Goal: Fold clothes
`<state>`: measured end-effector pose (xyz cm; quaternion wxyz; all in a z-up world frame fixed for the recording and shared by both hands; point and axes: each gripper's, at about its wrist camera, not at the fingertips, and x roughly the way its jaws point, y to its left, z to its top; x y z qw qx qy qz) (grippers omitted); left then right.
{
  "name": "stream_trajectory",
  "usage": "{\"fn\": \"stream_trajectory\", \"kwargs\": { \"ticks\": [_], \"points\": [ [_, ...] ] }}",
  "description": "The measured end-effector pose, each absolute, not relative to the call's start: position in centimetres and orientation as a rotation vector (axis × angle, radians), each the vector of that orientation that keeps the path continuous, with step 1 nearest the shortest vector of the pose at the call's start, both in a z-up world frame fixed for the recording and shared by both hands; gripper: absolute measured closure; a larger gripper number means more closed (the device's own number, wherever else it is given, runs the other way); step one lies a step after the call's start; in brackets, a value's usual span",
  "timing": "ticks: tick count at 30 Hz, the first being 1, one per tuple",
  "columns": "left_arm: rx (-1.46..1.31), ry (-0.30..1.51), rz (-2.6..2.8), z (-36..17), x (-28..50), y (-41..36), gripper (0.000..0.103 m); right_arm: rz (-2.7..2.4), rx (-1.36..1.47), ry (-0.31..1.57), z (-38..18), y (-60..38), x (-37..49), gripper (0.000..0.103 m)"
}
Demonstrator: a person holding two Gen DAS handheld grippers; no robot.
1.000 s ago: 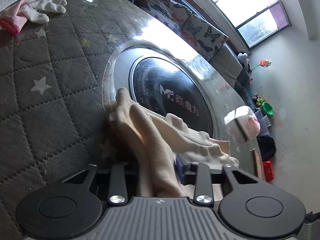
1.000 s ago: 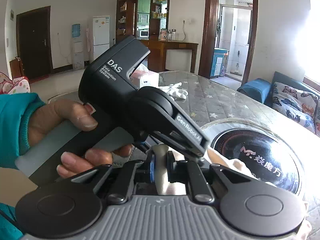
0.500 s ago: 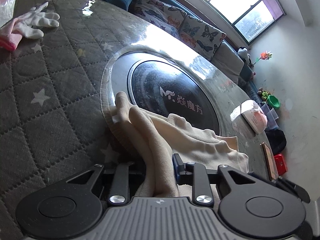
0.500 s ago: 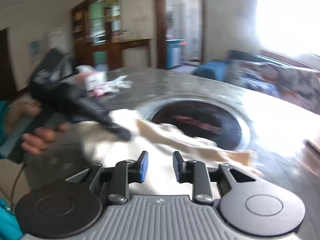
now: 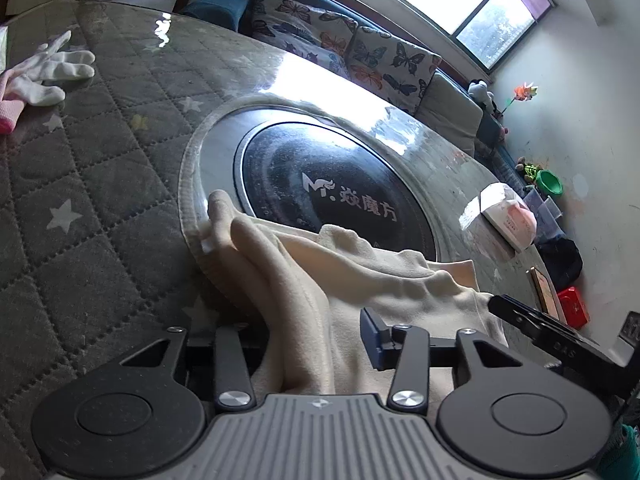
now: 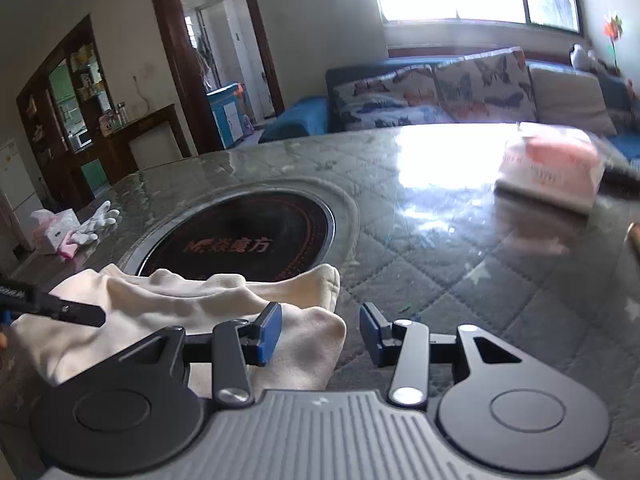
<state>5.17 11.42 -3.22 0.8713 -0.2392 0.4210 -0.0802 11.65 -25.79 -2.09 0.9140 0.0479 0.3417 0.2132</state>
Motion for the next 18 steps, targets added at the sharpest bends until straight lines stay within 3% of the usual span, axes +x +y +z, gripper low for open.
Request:
{"fn": "stream_trajectory", "kwargs": {
  "ticks": [5, 8, 10, 11, 13, 18],
  "points": [
    [-0.472, 0.877, -0.180, -3.2, 5.1, 11.3, 0.056, 0.456, 0.128, 0.729, -3.3, -24.5, 12.3, 0.060],
    [-0.455, 0.868, -0.183, -3.1, 5.0, 11.2, 0.061, 0.481, 0.120, 0.734, -3.3, -23.6, 12.0, 0.074],
    [-0.443, 0.869, -0.162, -3.2, 5.0, 11.3, 0.075, 0.486, 0.105, 0.728, -3.2, -23.1, 11.6, 0.084],
    [-0.448, 0.873, -0.157, -3.2, 5.0, 11.5, 0.077, 0.484, 0.103, 0.722, -3.0, -23.0, 11.4, 0.087],
    [-0.471, 0.880, -0.155, -3.2, 5.0, 11.8, 0.083, 0.481, 0.113, 0.713, -2.6, -23.2, 11.0, 0.091],
    [-0.443, 0.846, -0.193, -1.8, 4.9, 11.0, 0.085, 0.475, 0.116, 0.643, -0.4, -23.8, 9.2, 0.092]
  ]
}}
